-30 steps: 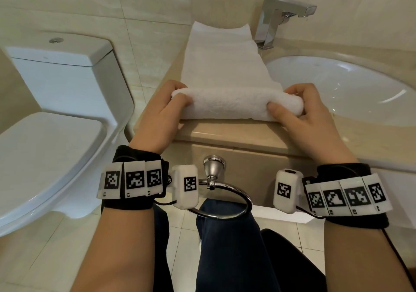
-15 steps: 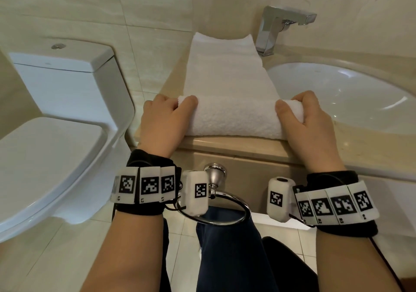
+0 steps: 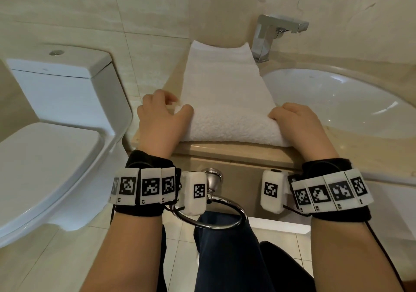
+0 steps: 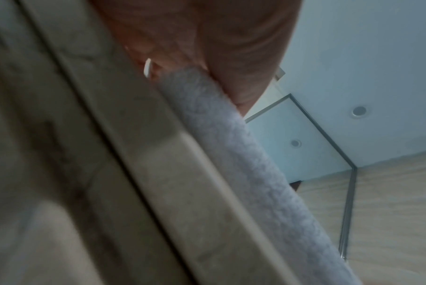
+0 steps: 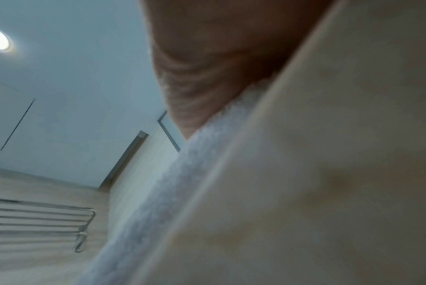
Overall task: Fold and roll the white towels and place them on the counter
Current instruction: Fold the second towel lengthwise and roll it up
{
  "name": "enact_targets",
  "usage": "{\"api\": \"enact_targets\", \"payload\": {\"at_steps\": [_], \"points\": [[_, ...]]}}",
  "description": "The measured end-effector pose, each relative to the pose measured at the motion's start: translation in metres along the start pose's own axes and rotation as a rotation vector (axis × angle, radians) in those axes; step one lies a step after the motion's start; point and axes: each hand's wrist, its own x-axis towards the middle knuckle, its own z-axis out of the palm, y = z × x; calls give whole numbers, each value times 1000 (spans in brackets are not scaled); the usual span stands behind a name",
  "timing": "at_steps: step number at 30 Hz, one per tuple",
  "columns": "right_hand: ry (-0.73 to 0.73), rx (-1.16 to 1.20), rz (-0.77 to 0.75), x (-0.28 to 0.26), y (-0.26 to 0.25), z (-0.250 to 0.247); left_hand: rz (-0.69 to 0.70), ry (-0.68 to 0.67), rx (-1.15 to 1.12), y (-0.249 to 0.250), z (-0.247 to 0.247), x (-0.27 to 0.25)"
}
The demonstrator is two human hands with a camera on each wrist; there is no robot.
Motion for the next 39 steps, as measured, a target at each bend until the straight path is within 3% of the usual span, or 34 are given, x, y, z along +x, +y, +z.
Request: {"api": "enact_targets", "payload": {"at_steps": [4, 6, 7, 10, 12, 14, 16, 22, 29, 35, 39], "points": [[-4, -80, 15, 0, -1, 1, 452, 106, 136, 15, 1, -8], [41, -147, -1, -1, -1, 3, 619, -17, 88, 21, 5, -14], [84, -192, -26, -2, -2, 4, 637, -88, 41, 24, 5, -19], [276, -254, -196, -7, -4, 6, 612, -196, 15, 26, 3, -27], [364, -220, -426, -15, -7, 7, 634, -241, 126, 25, 1, -27], [309, -213, -643, -25, -10, 12, 631, -276, 183, 23, -2, -26], [232, -241, -746, -32, -10, 17, 634, -305, 221, 22, -3, -24], [52, -426, -673, -31, 6, 20, 601, -371, 456, 26, -2, -22], [18, -381, -586, -26, 5, 15, 551, -334, 405, 37, 0, -20], [-93, -374, -470, -25, -9, -1, 371, -497, 376, 51, -13, -15], [-160, -326, -390, -20, -19, -5, 303, -536, 408, 58, -15, -12]]}}
